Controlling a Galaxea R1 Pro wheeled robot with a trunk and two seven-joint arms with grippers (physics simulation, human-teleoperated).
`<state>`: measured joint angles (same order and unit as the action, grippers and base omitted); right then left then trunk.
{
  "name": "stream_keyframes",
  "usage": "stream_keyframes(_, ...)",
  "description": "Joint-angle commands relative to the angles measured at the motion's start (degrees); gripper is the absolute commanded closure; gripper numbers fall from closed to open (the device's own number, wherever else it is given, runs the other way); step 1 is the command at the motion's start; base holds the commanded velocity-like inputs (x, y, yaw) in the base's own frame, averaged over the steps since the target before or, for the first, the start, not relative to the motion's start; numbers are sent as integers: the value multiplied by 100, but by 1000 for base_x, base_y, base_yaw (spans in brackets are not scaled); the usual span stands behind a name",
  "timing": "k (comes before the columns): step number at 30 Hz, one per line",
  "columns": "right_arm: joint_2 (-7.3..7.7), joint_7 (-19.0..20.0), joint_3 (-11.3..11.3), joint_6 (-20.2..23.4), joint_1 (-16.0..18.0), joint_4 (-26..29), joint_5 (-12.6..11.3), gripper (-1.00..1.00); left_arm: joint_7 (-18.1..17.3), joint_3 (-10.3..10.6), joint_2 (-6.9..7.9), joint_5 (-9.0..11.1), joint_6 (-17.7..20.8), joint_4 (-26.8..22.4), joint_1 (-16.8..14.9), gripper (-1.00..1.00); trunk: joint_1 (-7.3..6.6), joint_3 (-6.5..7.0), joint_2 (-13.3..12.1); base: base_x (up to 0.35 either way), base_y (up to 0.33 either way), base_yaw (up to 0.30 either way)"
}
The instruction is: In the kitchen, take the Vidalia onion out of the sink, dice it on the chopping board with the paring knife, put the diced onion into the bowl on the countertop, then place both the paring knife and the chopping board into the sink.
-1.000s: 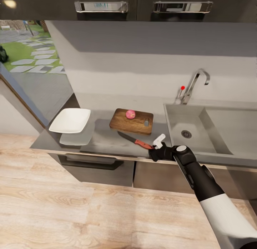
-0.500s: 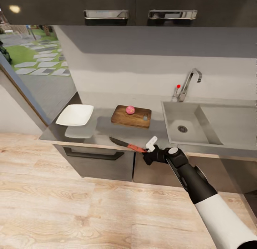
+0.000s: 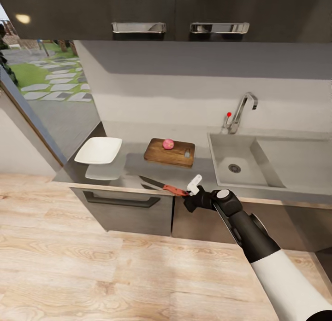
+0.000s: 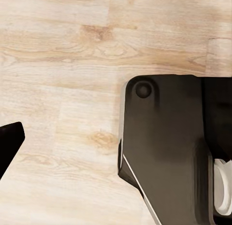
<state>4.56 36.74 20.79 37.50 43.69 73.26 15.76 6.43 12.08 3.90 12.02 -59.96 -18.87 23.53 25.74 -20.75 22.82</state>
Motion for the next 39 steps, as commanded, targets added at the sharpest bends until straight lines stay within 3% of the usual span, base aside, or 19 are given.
stream_keyframes(1,2,44,5,12,4,32,59,100,60,49,6,11,-4,-13,3,-100,4,0,10,0,0,0)
stream_keyframes(14,9,-80,-28,88,5,877,75,100,60,49,6,11,-4,-12,3,-100,4,117,10,0,0,0)
stream_keyframes(19,-10,-1056,-1,145,5,1121,245,100,60,49,6,11,-4,-12,-5,-100,4,162,10,0,0,0)
stream_keyframes(27,-53,-2020,14,169,4,1168,531,100,60,49,6,11,-4,-12,-6,-100,4,234,10,0,0,0)
stream_keyframes(30,-227,-2532,110,172,1,1172,886,100,60,49,6,11,-4,-12,-6,-100,4,261,10,0,0,0)
stream_keyframes(33,-428,-2914,298,175,1,1168,1519,100,60,49,6,11,-4,-12,-6,-100,4,288,10,0,0,0)
stream_keyframes(36,-688,-3159,465,196,1,1153,2452,100,60,49,6,11,-4,-12,-8,-100,4,315,10,6,0,0)
stream_keyframes(39,-830,-3208,510,337,1,1112,2741,100,60,49,6,11,-4,-12,-41,-100,4,342,10,88,0,0)
